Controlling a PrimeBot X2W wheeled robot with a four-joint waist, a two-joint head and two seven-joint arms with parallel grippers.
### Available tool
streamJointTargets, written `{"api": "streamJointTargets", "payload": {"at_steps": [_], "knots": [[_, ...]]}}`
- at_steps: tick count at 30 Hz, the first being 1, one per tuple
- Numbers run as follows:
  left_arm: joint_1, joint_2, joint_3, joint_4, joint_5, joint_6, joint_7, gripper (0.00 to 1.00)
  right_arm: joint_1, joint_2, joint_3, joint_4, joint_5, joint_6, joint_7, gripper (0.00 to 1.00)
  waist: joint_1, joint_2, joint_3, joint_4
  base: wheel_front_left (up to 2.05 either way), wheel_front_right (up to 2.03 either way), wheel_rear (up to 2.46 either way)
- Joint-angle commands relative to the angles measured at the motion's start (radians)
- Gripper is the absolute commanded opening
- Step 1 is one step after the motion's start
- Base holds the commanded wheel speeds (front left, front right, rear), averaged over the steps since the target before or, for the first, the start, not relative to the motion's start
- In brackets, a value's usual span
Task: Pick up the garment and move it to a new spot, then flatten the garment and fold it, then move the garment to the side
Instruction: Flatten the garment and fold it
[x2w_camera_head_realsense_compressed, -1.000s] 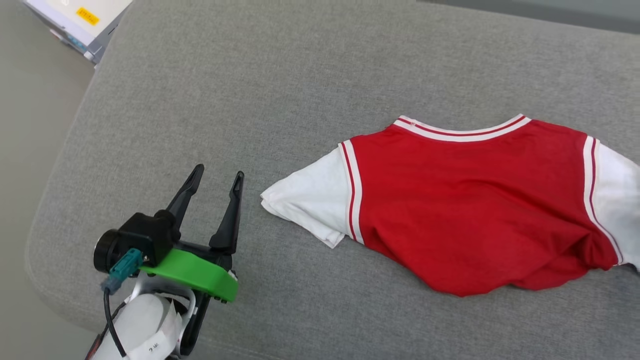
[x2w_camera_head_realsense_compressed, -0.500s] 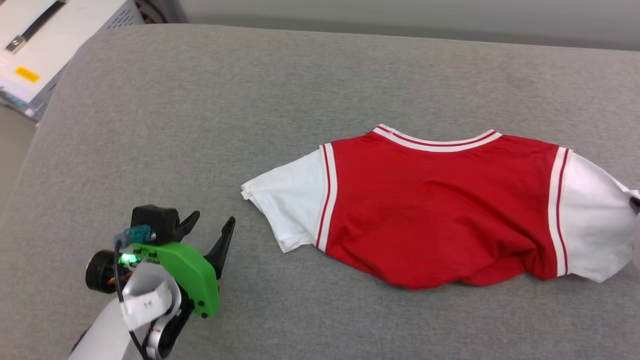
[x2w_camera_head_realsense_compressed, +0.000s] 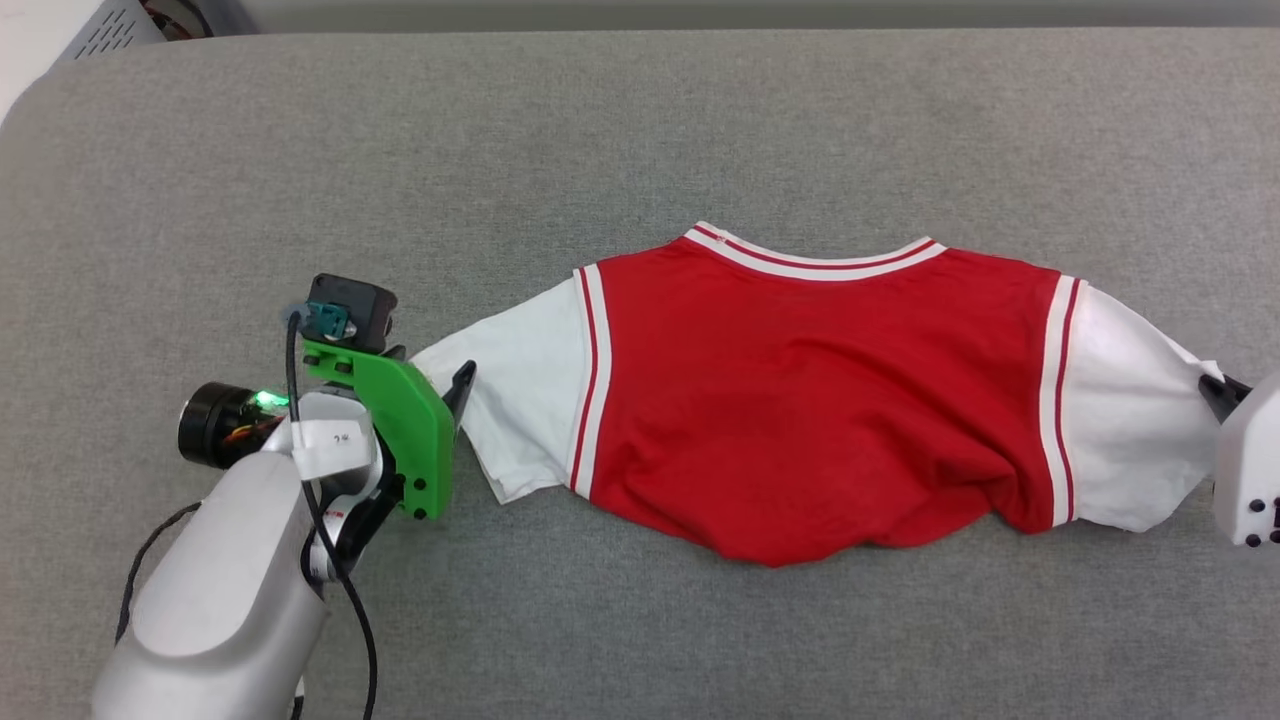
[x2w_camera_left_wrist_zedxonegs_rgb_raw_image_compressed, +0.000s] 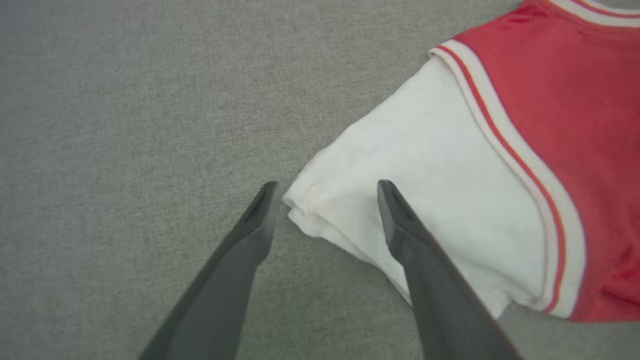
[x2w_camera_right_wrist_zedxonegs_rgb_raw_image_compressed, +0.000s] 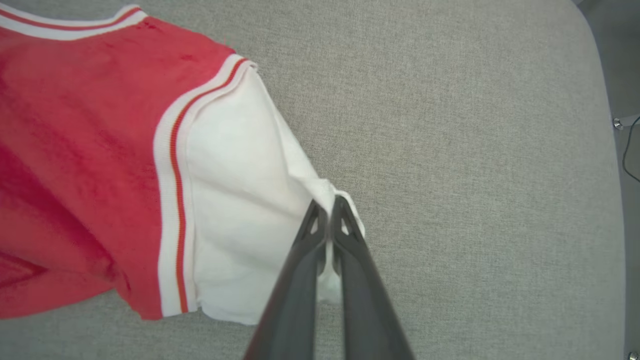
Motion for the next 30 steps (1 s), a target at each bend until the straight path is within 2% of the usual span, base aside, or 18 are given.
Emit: {"api": "streamJointTargets", "payload": {"at_steps": [1,5,9,12,13,18,24,30], "knots": [[-0.031,-0.002,-0.007,0.025,0.015,0.007,0.008,1.0,-0.012,-0.002,0.006,-0.007,0.0,-0.001,-0.002,0.0,0.0,0.0102,0.023,-0.015,0.0,0.0,0.0],[-0.079,0.007,-0.04,0.108,0.062,0.018,0.041,1.0,-0.027,-0.007,0.017,-0.009,0.003,-0.001,-0.004,0.0,0.0,0.0102,0.042,-0.019,0.0,0.0,0.0],[-0.107,0.017,-0.095,0.168,0.113,0.001,0.062,1.0,-0.037,-0.013,0.025,-0.008,0.006,-0.001,-0.01,0.0,0.0,0.0102,0.052,-0.019,0.0,0.0,0.0],[-0.112,0.002,-0.109,0.211,0.108,-0.01,0.076,1.0,-0.047,-0.029,0.034,-0.009,0.004,-0.001,-0.017,0.0,0.0,0.0102,0.059,-0.017,0.0,0.0,0.0],[-0.111,-0.003,-0.118,0.229,0.103,-0.021,0.09,0.0,-0.05,-0.034,0.037,-0.006,0.004,-0.001,-0.018,0.0,0.0,0.0102,0.06,-0.016,0.0,0.0,0.0],[-0.106,-0.018,-0.129,0.27,0.083,-0.042,0.091,0.0,-0.066,-0.044,0.048,0.002,0.01,-0.001,-0.032,0.0,0.0,0.0102,0.05,-0.012,0.0,0.0,0.0],[-0.103,-0.023,-0.107,0.263,0.078,-0.036,-0.029,0.0,-0.076,-0.061,0.055,0.015,0.015,-0.001,-0.066,0.0,0.0,0.0102,-0.002,-0.001,0.0,0.0,0.0],[-0.107,0.006,-0.058,0.185,0.079,-0.012,-0.169,0.0,-0.11,-0.094,0.05,0.015,0.015,-0.001,-0.131,0.0,0.0,0.0102,-0.085,0.009,0.0,0.0,0.0]]}}
